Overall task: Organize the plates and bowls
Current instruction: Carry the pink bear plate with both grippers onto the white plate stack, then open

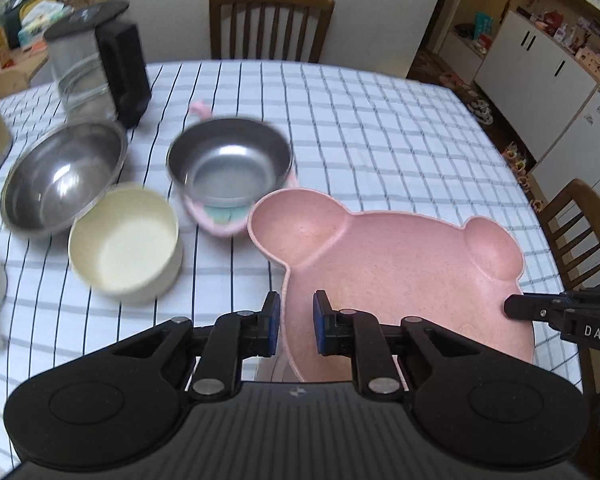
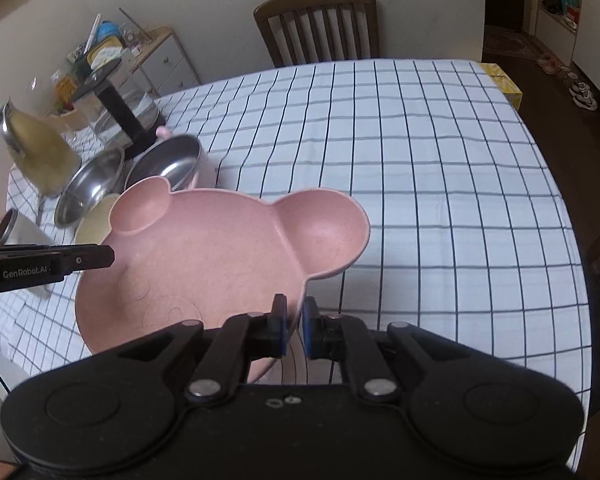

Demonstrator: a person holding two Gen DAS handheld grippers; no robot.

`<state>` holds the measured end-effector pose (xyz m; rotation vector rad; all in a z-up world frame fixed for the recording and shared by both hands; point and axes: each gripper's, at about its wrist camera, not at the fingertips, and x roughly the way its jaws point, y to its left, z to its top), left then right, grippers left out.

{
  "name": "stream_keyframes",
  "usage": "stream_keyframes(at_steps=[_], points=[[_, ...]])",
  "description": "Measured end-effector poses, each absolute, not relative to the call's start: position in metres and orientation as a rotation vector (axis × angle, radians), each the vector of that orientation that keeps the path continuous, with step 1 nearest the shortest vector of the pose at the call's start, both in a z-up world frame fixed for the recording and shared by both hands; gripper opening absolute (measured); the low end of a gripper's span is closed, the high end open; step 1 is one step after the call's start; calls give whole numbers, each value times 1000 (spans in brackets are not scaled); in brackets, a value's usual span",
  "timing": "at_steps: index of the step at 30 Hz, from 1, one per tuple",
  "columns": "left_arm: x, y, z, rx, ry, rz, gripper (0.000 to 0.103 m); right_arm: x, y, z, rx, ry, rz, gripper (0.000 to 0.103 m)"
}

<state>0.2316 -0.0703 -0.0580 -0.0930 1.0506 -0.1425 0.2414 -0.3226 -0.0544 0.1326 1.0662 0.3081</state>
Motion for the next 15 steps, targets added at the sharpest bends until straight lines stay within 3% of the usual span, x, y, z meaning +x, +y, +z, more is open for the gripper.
stream_keyframes(at_steps=[15], points=[[182, -69, -99, -100, 1071, -76, 16, 208, -310, -95, 17, 1105, 361, 9]])
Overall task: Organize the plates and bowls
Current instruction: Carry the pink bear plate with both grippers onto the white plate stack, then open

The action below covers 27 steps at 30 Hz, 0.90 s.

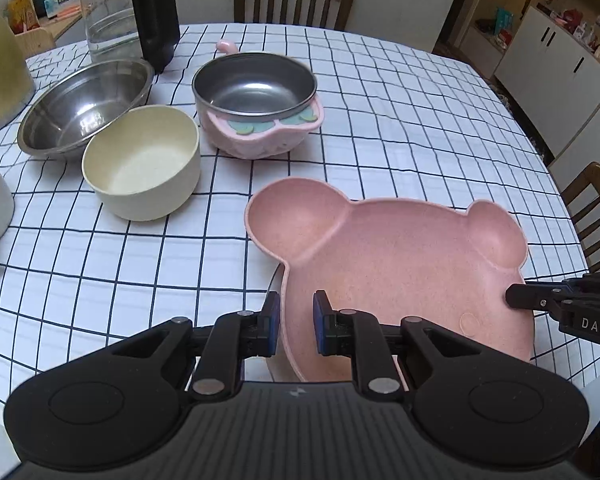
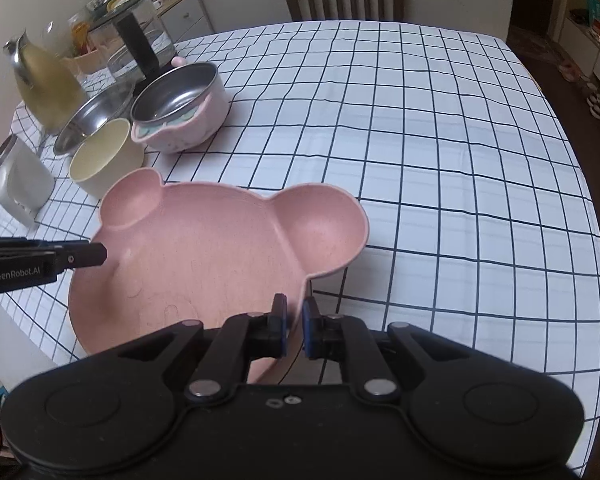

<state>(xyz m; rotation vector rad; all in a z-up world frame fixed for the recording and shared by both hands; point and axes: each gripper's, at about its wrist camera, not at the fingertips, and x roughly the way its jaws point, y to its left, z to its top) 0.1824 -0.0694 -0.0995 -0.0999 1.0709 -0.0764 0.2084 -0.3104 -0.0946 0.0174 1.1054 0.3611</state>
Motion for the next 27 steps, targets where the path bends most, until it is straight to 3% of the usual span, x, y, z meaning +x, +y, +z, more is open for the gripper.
stream_keyframes(at_steps=[12, 27], points=[[190, -68, -117, -87, 1099, -71, 16, 220, -302, -112, -2, 1115, 360, 9], [176, -55, -102, -127, 1053, -64, 16, 215, -309, -91, 2, 1078, 380, 33]])
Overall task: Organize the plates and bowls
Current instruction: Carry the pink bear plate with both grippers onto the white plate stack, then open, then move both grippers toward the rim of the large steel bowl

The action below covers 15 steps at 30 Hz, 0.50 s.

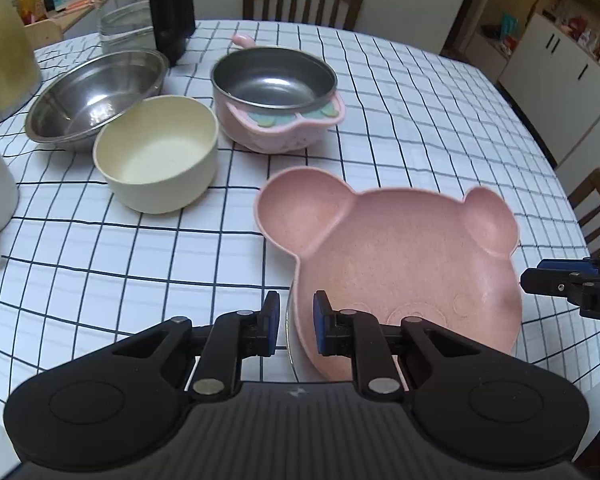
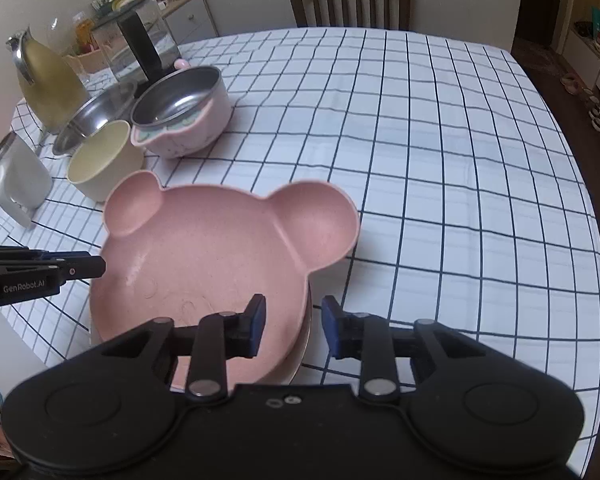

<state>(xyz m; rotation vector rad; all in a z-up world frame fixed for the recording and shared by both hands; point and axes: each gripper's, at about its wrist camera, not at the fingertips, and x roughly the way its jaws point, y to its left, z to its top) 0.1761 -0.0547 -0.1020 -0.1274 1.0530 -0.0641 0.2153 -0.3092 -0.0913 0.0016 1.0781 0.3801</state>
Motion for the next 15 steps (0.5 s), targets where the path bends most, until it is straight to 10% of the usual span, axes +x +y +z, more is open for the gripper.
stream_keyframes(at_steps=[6, 10, 15], points=[[166, -49, -88, -152, 1005, -53, 26, 214, -300, -73, -25, 1031, 433, 41], [162, -40, -80, -168, 959, -38, 69, 213, -289, -64, -25, 1010, 457, 48], [168, -18, -70, -198, 938, -36, 71, 216, -270, -51, -17, 983, 487, 63]])
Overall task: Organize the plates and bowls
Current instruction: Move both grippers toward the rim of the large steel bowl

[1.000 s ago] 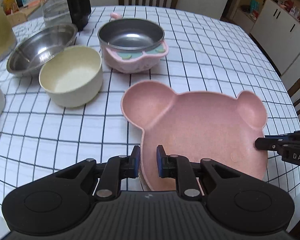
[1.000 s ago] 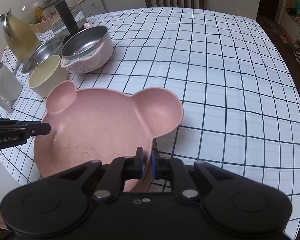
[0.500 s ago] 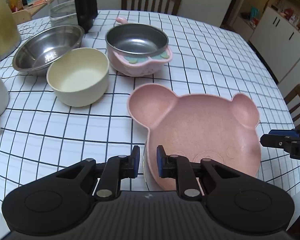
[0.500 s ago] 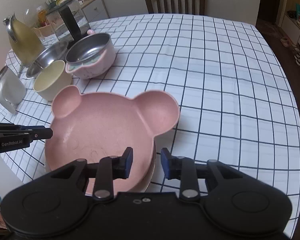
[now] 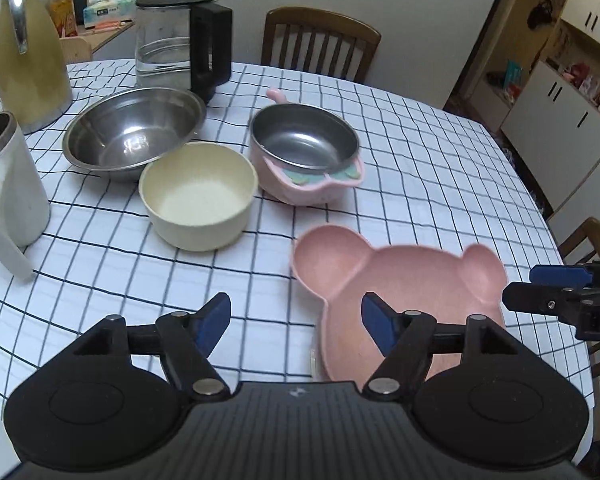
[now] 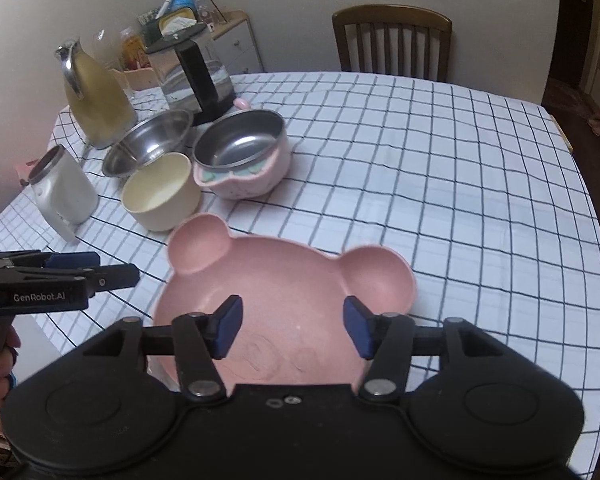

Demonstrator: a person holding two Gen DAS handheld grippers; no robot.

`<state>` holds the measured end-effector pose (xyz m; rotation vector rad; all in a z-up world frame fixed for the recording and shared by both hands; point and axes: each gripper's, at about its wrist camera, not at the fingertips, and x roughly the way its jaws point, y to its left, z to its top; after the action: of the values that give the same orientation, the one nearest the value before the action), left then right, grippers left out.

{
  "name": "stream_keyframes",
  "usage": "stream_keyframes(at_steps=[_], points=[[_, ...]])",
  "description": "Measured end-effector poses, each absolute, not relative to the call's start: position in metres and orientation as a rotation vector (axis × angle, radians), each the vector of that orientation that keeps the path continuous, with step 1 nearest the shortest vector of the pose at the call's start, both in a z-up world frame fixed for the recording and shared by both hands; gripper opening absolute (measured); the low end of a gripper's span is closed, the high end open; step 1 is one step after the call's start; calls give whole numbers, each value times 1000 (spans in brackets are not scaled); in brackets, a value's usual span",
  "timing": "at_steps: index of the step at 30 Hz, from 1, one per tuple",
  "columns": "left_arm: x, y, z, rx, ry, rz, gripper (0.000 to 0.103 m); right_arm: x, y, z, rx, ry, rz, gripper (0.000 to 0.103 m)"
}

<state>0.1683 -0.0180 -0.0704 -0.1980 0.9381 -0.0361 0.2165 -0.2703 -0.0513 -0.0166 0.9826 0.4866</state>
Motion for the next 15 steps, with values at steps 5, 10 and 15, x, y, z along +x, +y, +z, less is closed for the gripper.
stream_keyframes(at_steps=[5, 10, 15], points=[[182, 16, -58, -195, 920, -42, 72, 227, -237, -39, -22, 948, 502, 76], [206, 61, -33, -167, 861, -36, 77, 246, -197, -25, -24, 920, 517, 96], [242, 109, -6, -112, 833, -33, 77, 277, -155, -8, -2, 890, 513, 99]])
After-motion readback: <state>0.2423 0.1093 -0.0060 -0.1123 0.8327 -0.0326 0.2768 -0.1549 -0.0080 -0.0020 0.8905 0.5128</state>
